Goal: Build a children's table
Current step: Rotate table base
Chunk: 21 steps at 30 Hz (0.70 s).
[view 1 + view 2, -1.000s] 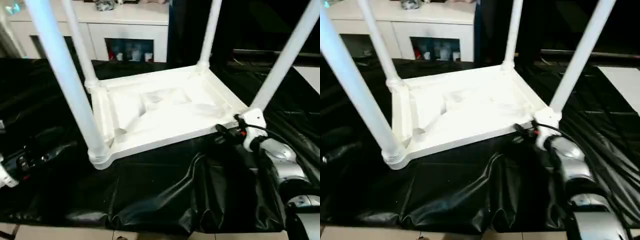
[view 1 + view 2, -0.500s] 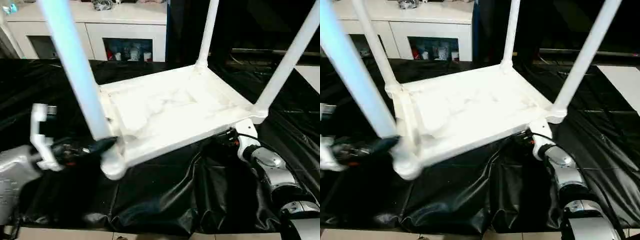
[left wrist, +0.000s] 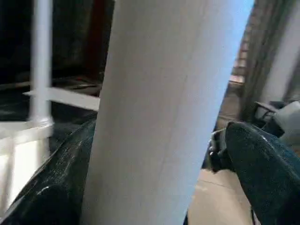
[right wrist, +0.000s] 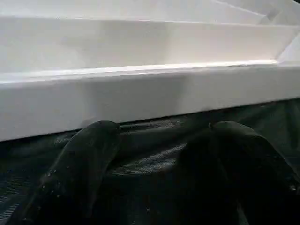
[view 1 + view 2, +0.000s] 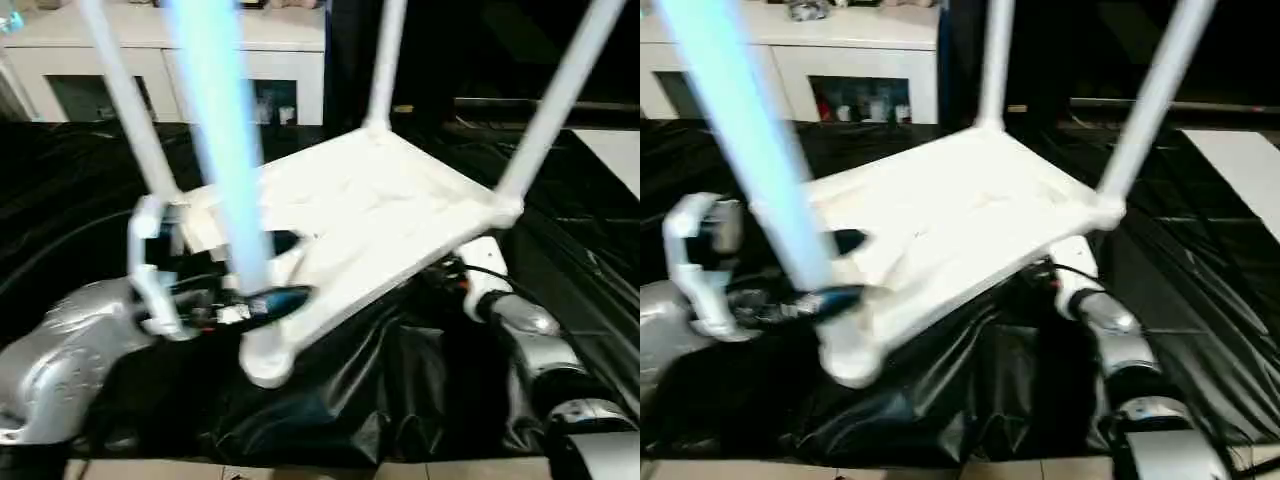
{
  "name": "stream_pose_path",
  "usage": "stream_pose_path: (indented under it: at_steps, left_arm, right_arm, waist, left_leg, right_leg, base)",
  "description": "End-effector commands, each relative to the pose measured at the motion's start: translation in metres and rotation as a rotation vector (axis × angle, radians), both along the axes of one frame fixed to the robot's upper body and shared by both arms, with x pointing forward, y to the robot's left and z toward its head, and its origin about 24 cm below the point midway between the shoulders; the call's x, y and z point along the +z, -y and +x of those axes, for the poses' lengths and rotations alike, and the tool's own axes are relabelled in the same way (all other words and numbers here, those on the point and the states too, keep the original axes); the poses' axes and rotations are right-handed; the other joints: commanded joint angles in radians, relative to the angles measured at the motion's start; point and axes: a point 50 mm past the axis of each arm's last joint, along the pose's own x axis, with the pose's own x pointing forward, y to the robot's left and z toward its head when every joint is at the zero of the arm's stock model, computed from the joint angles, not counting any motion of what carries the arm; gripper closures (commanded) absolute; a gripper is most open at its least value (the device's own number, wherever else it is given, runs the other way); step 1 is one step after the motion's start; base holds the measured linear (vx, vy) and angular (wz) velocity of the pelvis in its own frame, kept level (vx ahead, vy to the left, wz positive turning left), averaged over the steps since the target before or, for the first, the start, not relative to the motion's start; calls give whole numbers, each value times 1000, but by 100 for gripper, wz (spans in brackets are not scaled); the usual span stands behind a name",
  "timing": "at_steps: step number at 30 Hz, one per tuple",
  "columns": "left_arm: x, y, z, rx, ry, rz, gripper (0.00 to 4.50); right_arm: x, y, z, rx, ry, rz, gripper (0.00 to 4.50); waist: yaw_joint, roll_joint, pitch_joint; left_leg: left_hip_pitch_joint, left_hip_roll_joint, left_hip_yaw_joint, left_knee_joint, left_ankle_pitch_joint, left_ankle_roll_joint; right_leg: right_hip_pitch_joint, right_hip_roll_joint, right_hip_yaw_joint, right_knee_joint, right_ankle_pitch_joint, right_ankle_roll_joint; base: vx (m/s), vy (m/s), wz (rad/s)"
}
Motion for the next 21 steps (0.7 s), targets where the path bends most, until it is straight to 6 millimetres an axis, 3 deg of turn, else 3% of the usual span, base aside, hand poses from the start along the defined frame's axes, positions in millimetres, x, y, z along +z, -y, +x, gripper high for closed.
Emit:
stream_pose_path:
  at_steps: [1,2,4,6,13,21]
  left_arm:
    - [1,18,3,-39,20,-1,10]
    - [1,20,4,-39,21,-2,10]
    - [1,24,6,-38,23,-3,10]
    - [1,34,11,-48,29,-12,10]
    - [4,57,18,-86,44,-38,10]
    - [3,77,29,-53,61,-50,10]
  right_arm:
    - [-2,-28,2,104,-7,-7,69]
    - [-2,-31,2,113,-7,-6,69]
    - [-2,-37,2,131,-5,-4,69]
    - [-2,-50,3,173,-1,0,69]
    - [1,-78,3,257,14,19,69]
    - [4,-102,-5,422,38,78,69]
  waist:
    - [2,-4,-52]
    - [2,-3,-52]
    - [-4,-7,-52]
    - [-10,-5,-52]
    - [-23,-6,-54]
    - [-33,-11,-52]
  left_leg:
    - [7,25,-10,-78,-285,-15]
    - [8,24,-9,-76,-283,-17]
    - [-2,24,-13,-79,-273,-17]
    - [2,23,-13,-78,-285,-20]
    - [5,24,-12,-75,-280,-7]
    - [0,27,-13,-76,-272,13]
  right_leg:
    - [39,-38,40,-86,-305,-188]
    - [38,-38,40,-86,-303,-190]
    - [46,-39,38,-83,-292,-189]
    - [43,-40,38,-86,-312,-182]
    - [43,-39,41,-84,-269,-212]
    - [47,-40,43,-84,-249,-226]
  base:
    - [0,0,0]
    - [0,0,0]
    - [0,0,0]
    - [0,0,0]
    - [0,0,0]
    - [0,0,0]
